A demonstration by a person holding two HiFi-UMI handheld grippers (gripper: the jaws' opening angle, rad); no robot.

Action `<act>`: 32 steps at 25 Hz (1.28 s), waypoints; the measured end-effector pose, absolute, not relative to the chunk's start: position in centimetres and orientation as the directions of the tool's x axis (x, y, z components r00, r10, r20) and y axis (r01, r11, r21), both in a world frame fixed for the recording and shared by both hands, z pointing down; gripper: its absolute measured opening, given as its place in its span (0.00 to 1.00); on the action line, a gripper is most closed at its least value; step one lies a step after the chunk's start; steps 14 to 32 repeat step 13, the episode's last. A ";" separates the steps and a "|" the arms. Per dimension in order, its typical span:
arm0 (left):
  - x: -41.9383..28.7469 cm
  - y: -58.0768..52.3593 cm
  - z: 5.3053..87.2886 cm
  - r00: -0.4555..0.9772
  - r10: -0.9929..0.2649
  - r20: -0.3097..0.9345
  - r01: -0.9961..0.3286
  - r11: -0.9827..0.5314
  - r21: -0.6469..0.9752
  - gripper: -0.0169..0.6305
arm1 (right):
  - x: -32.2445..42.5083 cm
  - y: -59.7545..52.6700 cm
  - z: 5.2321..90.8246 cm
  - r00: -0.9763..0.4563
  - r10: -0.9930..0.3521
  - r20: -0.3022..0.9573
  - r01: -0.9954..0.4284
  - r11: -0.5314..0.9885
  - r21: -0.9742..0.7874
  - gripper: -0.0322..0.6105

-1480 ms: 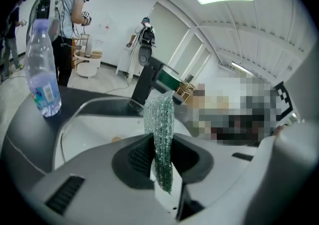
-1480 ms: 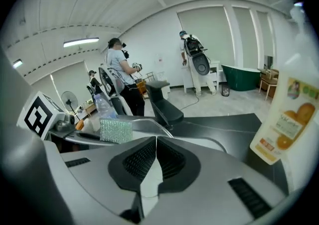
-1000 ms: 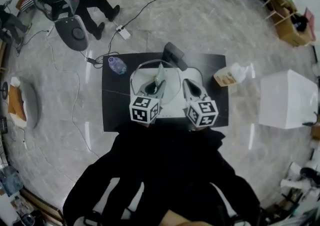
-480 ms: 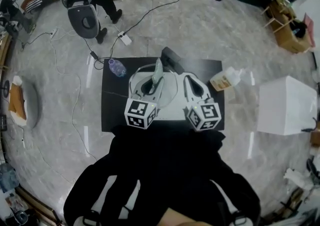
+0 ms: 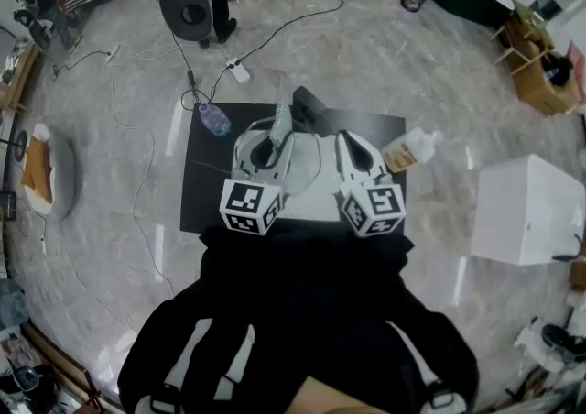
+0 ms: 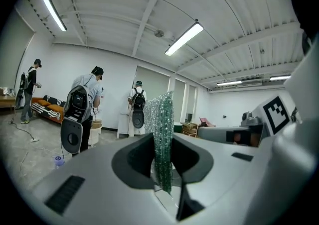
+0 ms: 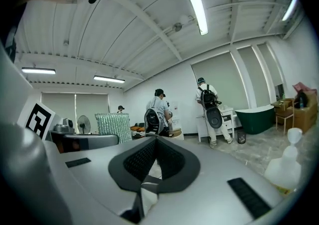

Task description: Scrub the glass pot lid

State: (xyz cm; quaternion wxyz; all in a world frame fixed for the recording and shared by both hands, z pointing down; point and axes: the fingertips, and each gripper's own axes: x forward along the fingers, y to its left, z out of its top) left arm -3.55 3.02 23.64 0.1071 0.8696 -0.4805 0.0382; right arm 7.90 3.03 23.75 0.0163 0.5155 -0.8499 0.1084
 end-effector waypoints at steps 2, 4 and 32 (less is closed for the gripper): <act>-3.3 3.2 23.0 0.523 -0.838 0.160 -0.852 -0.505 0.139 0.14 | 8.2 3.2 23.1 -0.477 -0.870 0.126 -0.875 0.455 -0.164 0.05; -3.1 3.5 22.5 0.510 -0.846 0.152 -0.859 -0.495 0.129 0.14 | 8.4 3.5 22.6 -0.488 -0.865 0.117 -0.869 0.469 -0.160 0.05; -1.5 4.9 22.1 0.482 -0.865 0.139 -0.875 -0.469 0.121 0.14 | 9.9 5.2 21.7 -0.513 -0.853 0.098 -0.854 0.494 -0.164 0.05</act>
